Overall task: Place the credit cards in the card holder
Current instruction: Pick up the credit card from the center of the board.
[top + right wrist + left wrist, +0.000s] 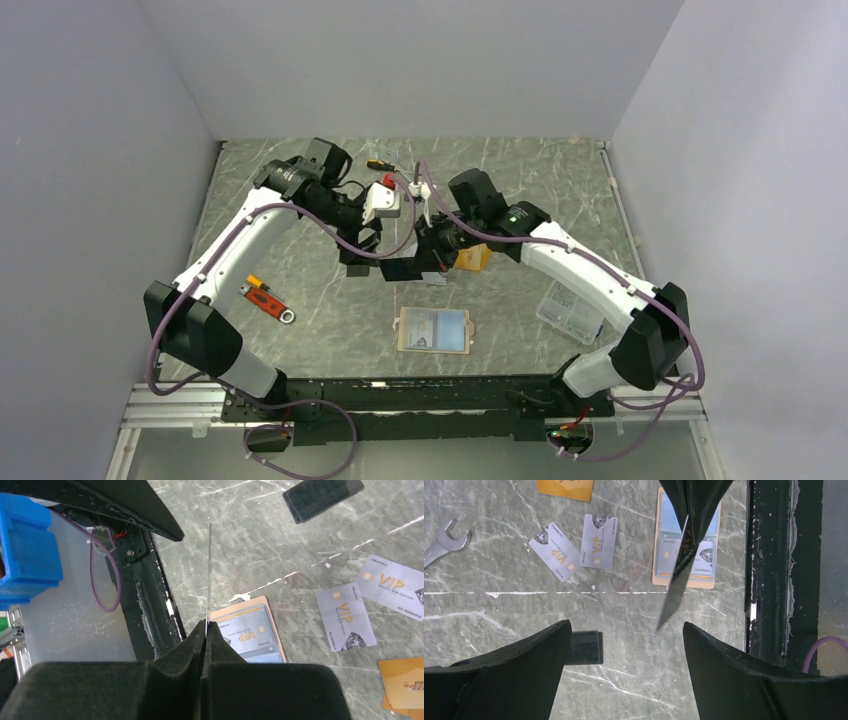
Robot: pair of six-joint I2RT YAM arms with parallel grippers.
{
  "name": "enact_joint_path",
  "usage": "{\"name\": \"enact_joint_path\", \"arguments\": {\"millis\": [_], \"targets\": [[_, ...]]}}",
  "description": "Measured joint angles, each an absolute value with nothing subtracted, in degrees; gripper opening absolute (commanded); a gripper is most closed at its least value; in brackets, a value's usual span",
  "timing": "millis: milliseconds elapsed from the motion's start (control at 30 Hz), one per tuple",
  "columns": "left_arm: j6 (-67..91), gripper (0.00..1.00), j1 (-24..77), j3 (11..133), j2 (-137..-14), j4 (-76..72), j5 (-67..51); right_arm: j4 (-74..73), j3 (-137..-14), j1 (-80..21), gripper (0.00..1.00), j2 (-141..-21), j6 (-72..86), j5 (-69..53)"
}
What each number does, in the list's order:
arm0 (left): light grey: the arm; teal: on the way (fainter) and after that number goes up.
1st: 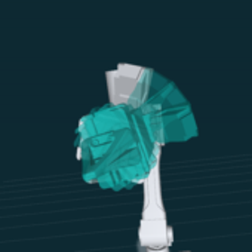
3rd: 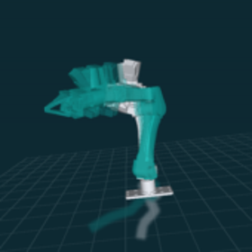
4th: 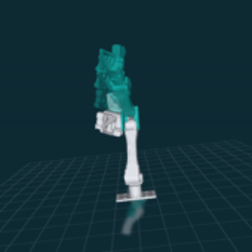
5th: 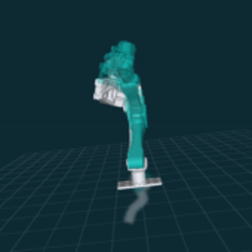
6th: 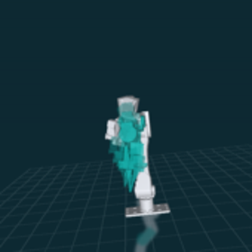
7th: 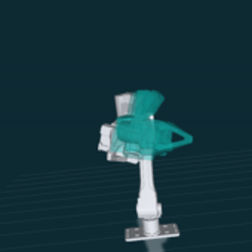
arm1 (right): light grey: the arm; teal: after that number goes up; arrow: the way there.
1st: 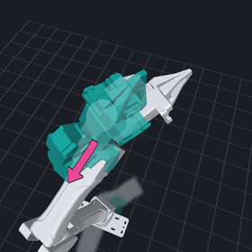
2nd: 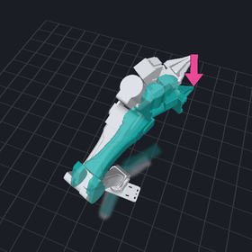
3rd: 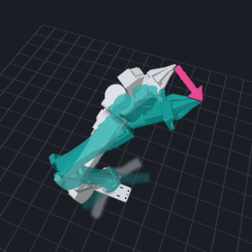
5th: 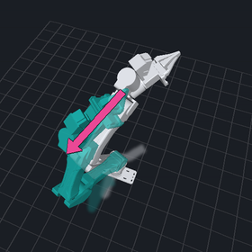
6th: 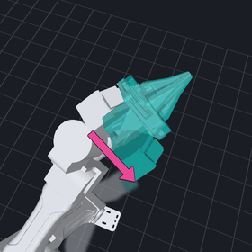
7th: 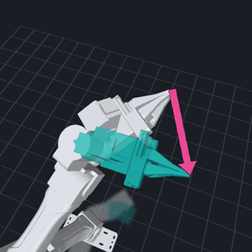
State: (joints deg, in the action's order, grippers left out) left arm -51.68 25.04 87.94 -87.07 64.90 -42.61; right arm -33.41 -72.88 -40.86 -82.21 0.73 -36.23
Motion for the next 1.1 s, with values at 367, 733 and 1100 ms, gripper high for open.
{"name": "enact_joint_path", "arguments": {"millis": [367,733,1100], "targets": [[-56.5,0.44,24.0,86.6,-86.9,66.3,-47.8,-36.4,-78.9,-43.4,0.00,-85.2,-3.1,-32.6],[-57.8,0.01,24.5,85.9,-86.7,67.7,-51.1,-32.7,-79.3,-44.0,0.00,-85.8,-2.9,-30.8],[-51.9,0.00,23.4,85.1,-86.7,60.9,-53.7,-15.9,-67.7,-32.6,0.52,-80.9,10.3,-38.5]]}}
